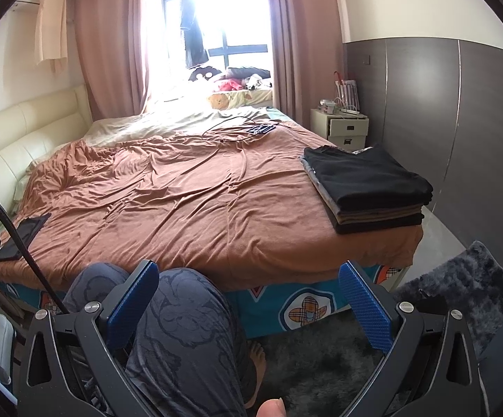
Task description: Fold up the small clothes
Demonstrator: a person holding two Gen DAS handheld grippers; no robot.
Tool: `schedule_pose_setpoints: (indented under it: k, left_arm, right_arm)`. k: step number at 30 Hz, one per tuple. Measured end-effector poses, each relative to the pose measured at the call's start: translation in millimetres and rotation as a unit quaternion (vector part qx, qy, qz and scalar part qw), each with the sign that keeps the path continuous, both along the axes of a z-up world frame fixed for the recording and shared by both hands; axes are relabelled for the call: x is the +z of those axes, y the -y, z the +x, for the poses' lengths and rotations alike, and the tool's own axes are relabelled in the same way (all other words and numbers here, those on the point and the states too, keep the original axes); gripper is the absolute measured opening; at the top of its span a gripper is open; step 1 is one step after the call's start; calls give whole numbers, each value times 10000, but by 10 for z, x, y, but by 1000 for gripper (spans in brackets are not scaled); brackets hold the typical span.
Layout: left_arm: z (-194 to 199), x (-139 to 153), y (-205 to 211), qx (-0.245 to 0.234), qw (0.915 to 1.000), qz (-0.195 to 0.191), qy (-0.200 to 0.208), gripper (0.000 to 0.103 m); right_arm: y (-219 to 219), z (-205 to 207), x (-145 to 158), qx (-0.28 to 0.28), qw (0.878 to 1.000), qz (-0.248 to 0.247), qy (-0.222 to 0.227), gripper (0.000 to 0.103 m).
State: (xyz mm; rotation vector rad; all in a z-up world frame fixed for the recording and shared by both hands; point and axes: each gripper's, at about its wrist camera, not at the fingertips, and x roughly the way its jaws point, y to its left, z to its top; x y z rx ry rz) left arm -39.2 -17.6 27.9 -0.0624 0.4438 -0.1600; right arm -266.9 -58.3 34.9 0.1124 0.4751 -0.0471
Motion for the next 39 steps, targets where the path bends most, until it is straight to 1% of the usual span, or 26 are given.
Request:
schedule_pose_setpoints:
  k: [11,39]
  left_arm:
    - [-26,6,10,140,9999,47,43,103]
    - [-24,-17,-20,130,9998,116,29,103]
  right_arm:
    - [0,15,-10,48,10000,-27,-23,103]
    - [70,-11,-2,71,10000,-6,-58,103]
